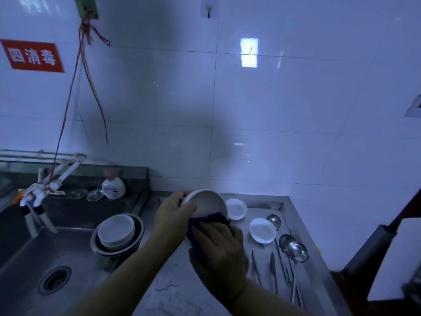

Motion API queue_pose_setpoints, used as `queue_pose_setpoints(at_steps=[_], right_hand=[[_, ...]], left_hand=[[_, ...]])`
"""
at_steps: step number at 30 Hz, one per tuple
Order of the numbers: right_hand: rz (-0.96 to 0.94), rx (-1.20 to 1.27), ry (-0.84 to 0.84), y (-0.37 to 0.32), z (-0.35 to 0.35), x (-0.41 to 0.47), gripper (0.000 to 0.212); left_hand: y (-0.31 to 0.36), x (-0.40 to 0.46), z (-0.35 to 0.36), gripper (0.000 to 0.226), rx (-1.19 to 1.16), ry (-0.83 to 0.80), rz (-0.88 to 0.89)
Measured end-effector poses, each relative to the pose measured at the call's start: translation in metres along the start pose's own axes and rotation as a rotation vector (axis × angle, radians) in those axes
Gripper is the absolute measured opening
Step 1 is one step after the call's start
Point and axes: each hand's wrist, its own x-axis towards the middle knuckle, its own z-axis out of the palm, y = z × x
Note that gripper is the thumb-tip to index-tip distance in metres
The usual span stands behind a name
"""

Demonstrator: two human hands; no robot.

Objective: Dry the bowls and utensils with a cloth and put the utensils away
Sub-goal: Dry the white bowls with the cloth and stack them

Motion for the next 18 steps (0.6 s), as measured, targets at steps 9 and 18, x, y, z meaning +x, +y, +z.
queue_pose_setpoints(at_steps=[9, 18], right_hand=[[-0.509, 0.096, -0.026, 0.041, -0.011, 0.003, 0.02], [-0.337, -0.013, 0.058, 0.03, -0.027, 0.031, 0.014]], left_hand=[[0.011, 0.001, -0.021, 0.027, 0.09, -0.31, -0.004], [0.012, -0.016, -0.015, 0.028, -0.103, -0.178, -0.056]])
